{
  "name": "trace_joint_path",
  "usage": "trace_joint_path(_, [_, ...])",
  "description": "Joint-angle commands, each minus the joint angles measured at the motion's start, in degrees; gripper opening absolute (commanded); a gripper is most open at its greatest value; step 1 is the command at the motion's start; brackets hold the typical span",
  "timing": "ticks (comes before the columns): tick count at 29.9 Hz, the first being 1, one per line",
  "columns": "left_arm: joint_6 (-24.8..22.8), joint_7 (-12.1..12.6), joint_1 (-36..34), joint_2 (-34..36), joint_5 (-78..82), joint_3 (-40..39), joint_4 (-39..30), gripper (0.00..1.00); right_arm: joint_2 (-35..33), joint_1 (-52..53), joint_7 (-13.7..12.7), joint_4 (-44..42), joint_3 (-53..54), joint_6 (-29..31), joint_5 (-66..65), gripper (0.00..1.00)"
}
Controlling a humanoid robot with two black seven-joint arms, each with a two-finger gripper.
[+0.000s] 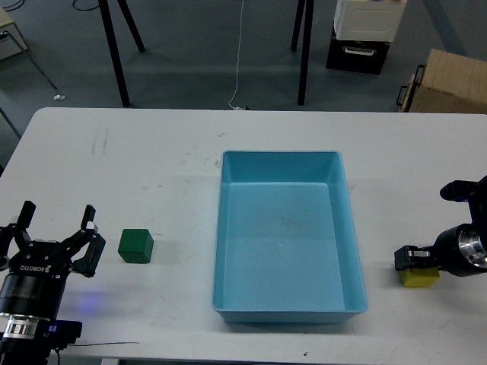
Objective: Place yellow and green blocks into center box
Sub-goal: 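Lift the yellow cube with the right gripper over the blue tub, then lower the yellow cube into the tub and open the right gripper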
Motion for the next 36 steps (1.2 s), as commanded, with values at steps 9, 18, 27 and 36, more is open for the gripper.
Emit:
trace_joint_path(9, [0.00,-0.09,0.09,0.00,0.06,0.05,0.05,1.00,2.60,20.14,0.06,2.59,0.61,-0.09,10.59,0.00])
trace_joint_path(18, [0.00,-0.09,0.17,0.08,-0.02,-0.04,0.05,1.00,38.01,28.35,0.06,-14.09,-5.96,-0.18,20.64,0.00])
trace_joint_path(27, [0.00,0.00,0.09,0.00,0.06,0.05,0.84,1.00,50.08,24.83,-1.53,-17.36,-15.21,-2.37,20.11,0.03])
trace_joint_path(36, [0.00,0.00,-0.09,0.08,0.06,0.05,1.10,1.00,50.08,24.92,-2.23,-17.63,-16.62,-2.55,20.37,1.00])
